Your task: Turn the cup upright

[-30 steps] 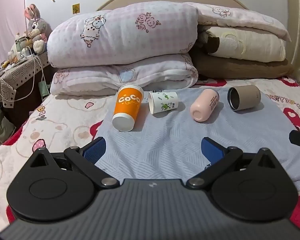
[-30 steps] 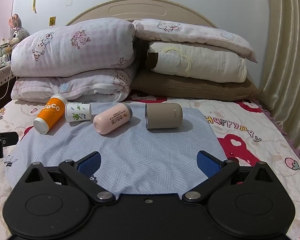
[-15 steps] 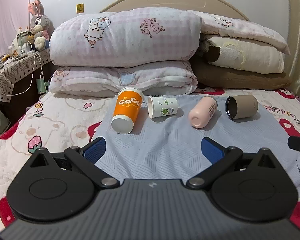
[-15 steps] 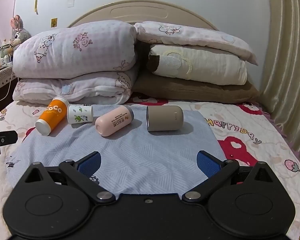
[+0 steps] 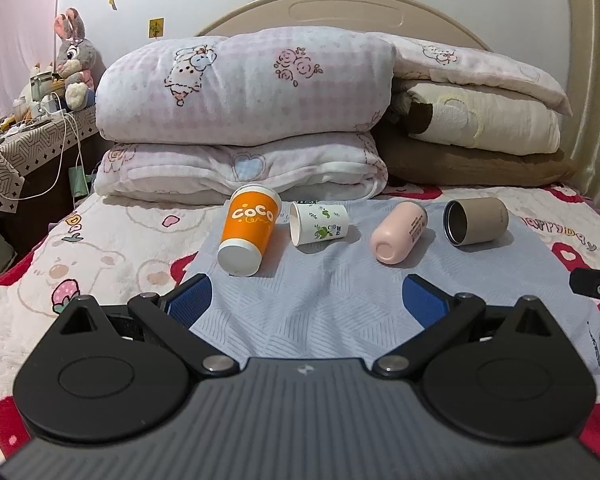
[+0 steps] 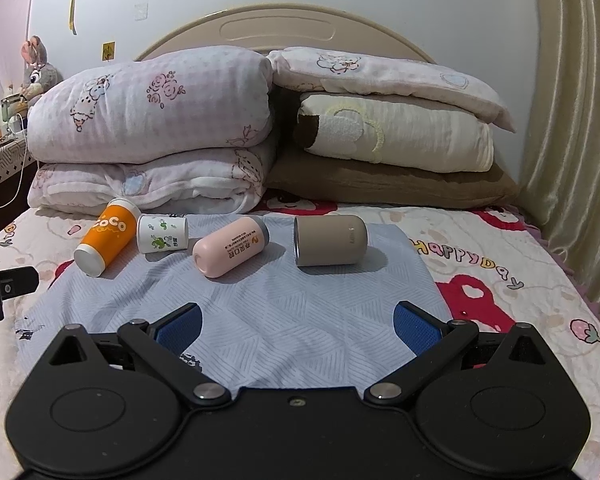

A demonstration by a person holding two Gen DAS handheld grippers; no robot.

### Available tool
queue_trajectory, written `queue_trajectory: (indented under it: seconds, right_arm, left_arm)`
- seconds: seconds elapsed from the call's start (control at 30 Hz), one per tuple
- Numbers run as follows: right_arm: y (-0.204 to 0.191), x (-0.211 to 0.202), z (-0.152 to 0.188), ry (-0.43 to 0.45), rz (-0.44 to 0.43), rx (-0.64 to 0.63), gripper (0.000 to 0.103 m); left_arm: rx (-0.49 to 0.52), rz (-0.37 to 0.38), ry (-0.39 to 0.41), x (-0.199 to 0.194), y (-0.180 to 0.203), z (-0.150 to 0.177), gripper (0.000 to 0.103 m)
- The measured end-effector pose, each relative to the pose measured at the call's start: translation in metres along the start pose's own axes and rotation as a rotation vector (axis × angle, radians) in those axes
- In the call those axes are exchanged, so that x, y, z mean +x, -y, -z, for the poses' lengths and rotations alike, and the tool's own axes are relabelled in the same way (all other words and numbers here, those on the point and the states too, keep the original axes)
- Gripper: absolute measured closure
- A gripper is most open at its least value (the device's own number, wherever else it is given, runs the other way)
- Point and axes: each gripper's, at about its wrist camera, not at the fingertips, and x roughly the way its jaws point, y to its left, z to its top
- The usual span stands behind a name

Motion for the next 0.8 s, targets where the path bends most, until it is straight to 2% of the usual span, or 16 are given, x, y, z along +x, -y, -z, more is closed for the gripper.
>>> queue_trajectory:
  seconds: [0.8]
  right_arm:
    - [-0.0025,-0.0012,0.0001,0.002,-0.011,-0.011,0.000]
  left_arm:
    - [-0.023,0.001,0.009,-0.0003,-0.0029,0.0029,0.000]
